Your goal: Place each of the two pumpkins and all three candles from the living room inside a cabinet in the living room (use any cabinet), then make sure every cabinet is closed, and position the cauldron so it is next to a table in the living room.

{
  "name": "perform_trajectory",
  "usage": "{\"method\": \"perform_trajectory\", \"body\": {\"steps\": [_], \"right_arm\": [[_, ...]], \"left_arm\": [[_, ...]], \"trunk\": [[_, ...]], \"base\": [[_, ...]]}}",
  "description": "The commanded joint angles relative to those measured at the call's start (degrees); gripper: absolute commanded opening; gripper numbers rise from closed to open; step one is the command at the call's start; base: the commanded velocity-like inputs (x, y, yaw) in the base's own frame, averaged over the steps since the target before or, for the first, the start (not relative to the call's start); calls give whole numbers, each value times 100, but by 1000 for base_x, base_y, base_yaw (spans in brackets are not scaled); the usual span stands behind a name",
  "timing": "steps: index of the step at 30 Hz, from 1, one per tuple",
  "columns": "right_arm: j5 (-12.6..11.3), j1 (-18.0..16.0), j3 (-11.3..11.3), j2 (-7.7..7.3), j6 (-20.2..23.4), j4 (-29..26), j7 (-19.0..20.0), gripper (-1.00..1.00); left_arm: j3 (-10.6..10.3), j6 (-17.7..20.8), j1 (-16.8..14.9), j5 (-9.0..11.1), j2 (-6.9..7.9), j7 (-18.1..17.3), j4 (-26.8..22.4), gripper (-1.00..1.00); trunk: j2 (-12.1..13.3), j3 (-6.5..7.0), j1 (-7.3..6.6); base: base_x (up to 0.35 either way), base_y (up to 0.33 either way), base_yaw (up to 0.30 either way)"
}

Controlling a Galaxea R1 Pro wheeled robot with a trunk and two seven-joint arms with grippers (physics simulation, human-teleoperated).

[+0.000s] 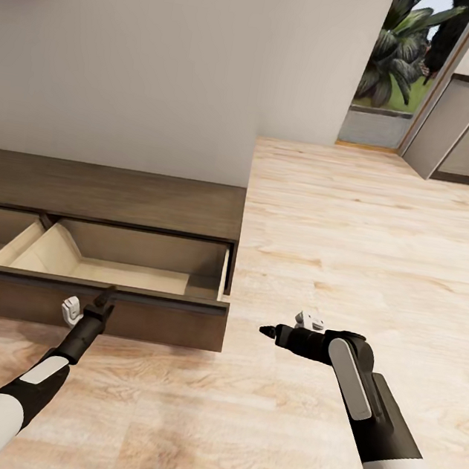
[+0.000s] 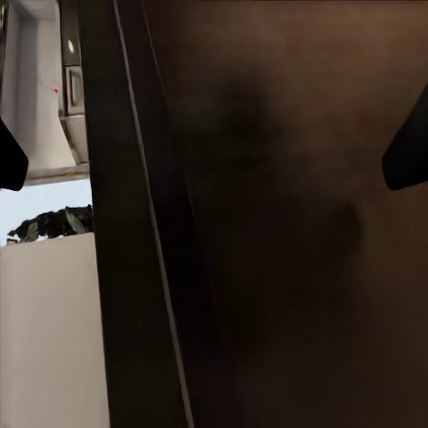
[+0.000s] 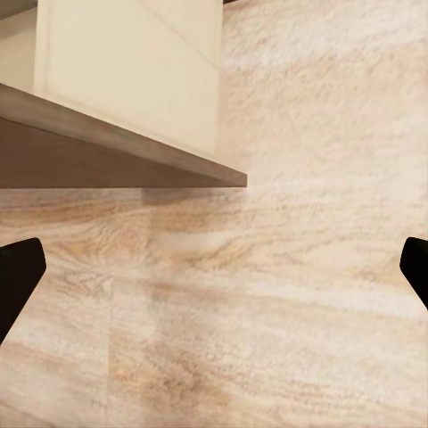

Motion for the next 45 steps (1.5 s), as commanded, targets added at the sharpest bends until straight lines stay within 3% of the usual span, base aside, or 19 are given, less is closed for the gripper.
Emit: {"method": "perform_trajectory", "body": {"steps": [1,29,39,45], "right_arm": [[-59,-3,10,-5,11,-4,-60,100],[-59,-3,-3,-5,19,1,-51,100],[-58,-3,-23,-12,19,-1,-62,100],[-59,-8,-50,-13,27,1,-63,100]], "left_arm": [[-36,61,-3,60,5,-18,4,100],[-44,130,-2,66,-9,31,10,100],[-35,123,-2,71,-38,464,35,100],[-36,126,-1,256,-39,788,39,100]], "trunk": [[-2,-4,-1],[-2,-4,-1],[-2,-4,-1],[-2,-4,-1]], "base": [[0,0,0],[-44,0,0],[0,0,0],[0,0,0]]}}
